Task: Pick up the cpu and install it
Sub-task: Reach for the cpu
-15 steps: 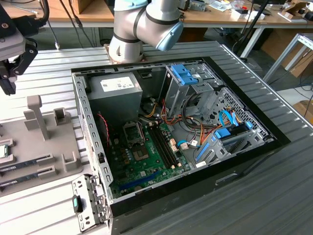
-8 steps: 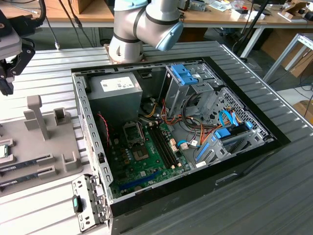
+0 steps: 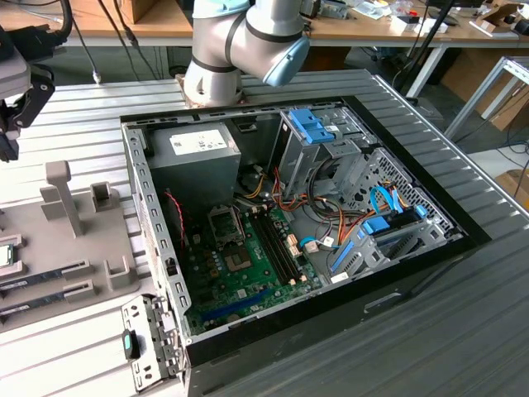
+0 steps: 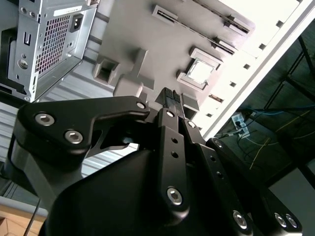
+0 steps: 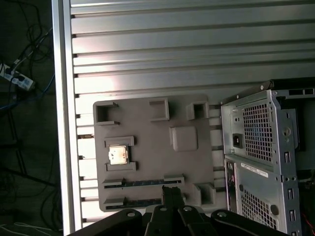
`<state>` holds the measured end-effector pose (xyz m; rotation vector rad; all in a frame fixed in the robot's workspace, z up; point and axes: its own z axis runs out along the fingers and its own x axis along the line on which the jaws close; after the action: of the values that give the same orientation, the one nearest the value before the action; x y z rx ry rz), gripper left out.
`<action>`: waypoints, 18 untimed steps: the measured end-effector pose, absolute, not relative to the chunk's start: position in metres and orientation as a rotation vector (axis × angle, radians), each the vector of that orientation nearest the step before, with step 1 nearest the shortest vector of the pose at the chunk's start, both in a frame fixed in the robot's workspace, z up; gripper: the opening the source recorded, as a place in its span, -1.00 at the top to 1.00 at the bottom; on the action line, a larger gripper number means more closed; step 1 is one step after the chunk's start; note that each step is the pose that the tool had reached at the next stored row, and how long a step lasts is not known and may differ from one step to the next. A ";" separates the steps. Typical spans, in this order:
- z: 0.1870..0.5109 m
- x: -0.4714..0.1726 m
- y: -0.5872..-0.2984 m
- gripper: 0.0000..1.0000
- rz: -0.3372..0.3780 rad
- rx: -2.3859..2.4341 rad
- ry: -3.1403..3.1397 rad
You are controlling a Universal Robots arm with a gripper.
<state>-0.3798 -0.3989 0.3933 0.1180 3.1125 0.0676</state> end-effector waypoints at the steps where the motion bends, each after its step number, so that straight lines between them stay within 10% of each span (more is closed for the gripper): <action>1: 0.393 -0.381 -0.399 0.79 0.068 0.118 3.113; 18: 0.393 -0.393 -0.399 0.79 0.068 0.118 3.112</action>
<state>-0.3929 -0.3989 0.3933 0.1180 3.1125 0.0677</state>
